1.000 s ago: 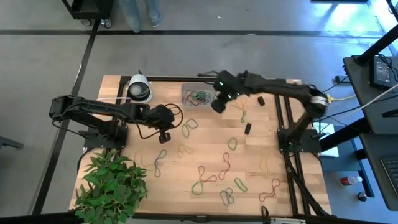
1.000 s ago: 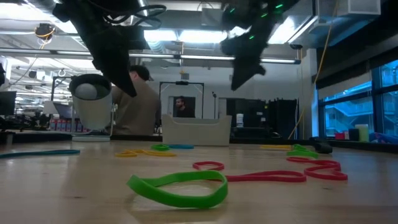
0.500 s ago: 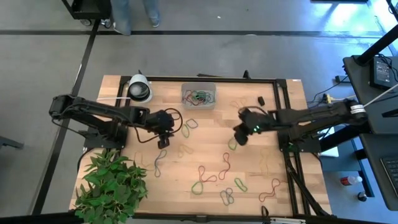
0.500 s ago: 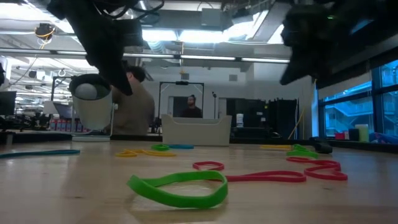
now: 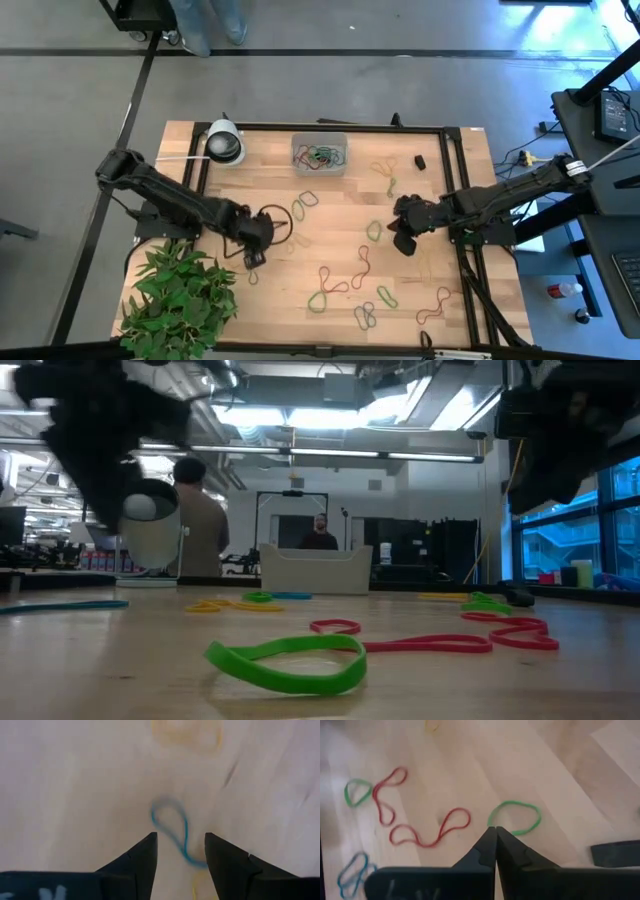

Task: Pick and place rubber bands into bin
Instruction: Put the yellow rubber band into the white bin

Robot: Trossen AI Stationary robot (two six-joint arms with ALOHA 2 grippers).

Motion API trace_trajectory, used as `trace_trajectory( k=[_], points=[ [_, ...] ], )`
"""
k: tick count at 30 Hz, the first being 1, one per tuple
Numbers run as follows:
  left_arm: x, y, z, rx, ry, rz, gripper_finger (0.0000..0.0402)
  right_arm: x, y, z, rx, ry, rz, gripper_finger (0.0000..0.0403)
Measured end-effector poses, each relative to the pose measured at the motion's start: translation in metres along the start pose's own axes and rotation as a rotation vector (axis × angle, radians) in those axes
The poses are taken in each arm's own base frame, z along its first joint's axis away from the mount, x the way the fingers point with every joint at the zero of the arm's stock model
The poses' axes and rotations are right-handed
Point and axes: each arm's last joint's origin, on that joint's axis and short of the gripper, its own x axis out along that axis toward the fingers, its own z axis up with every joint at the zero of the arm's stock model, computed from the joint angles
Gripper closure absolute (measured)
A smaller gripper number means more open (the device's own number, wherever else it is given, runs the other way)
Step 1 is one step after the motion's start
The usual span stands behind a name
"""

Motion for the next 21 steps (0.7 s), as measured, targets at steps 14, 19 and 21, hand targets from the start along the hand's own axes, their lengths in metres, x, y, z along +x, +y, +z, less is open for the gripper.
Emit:
trace_trajectory(
  k=[14,19,21],
  points=[
    [0.05,-0.031,-0.031,-0.018,0.345,0.062,0.0245,-0.002,0.006,-0.008,-0.13,0.037,0.024,0.0393],
    [0.066,-0.035,-0.036,-0.013,0.409,0.109,0.0247,-0.002,0.007,-0.009,-0.148,0.041,0.032,0.0393],
    [0.071,-0.036,-0.037,-0.029,0.422,0.128,0.0261,-0.002,0.007,-0.009,-0.158,0.041,0.033,0.0393]
  ],
)
